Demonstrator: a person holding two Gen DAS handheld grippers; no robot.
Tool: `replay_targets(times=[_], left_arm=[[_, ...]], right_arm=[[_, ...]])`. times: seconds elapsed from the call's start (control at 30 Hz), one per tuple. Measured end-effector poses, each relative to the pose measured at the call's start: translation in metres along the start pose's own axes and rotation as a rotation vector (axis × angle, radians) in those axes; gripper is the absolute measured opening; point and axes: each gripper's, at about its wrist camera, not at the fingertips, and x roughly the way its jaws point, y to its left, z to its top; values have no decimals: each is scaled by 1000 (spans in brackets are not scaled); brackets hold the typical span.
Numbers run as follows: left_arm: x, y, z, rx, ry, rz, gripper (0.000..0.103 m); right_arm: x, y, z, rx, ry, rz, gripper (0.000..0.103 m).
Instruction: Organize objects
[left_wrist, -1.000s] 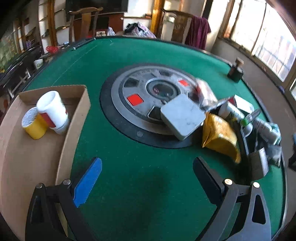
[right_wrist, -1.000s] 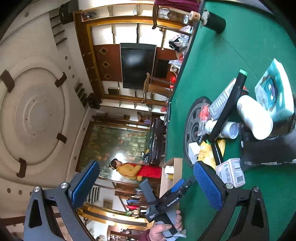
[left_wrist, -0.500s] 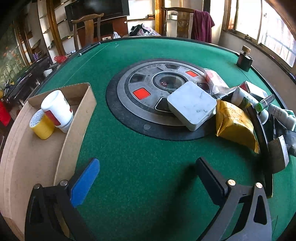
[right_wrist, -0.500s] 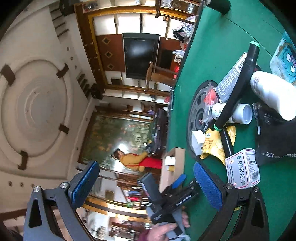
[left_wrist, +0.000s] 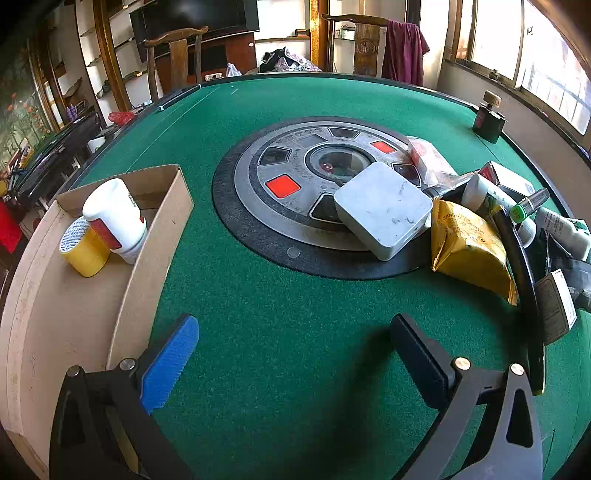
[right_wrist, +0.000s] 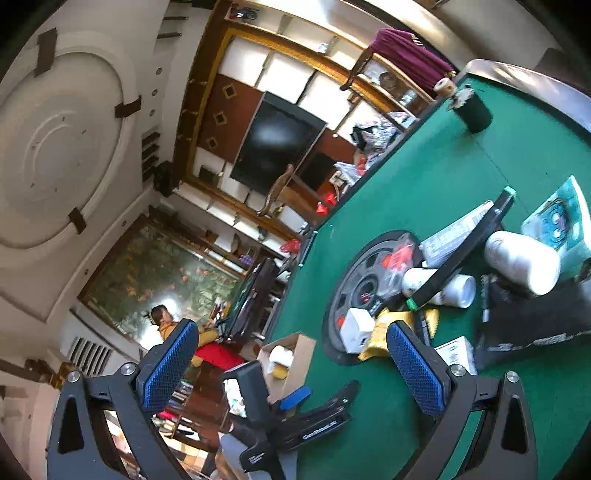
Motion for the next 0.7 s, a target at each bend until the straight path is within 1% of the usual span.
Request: replay_targets(times=[0.1,0.17,0.23,0.3,0.33,0.37,0.4,0.5,0.57,0.6,0.63,0.7], left_arm=[[0,0,0,0,0,0,103],[0,0,-1,0,0,0,103],[0,0,0,0,0,0,103],[0,0,0,0,0,0,103],[0,0,1,0,0,0,103],[0,0,1,0,0,0,103],[0,0,0,0,0,0,103],[0,0,0,0,0,0,103],[0,0,1,0,0,0,103],[0,0,0,0,0,0,103],[0,0,1,0,0,0,103],[0,0,0,0,0,0,103]], right_arm=[[8,5,-3,-16,35,25,103],[12,2,-8,8,43,59,103],[22,-2,-11,61,105,119,103],[29,-3,-14,83,156,154,103],[29,-3,-14,93,155,167,103],[26,-4,-15,104,129,196,103],[24,-3,-15,105,117,206,103],[17,5,-15,66,62,178,103],[15,10,-13,20,41,117,103],[13,9,-12,17,22,98,103],[10,7,-14,32,-6,78,103],[7,-3,-14,93,-31,56,103]])
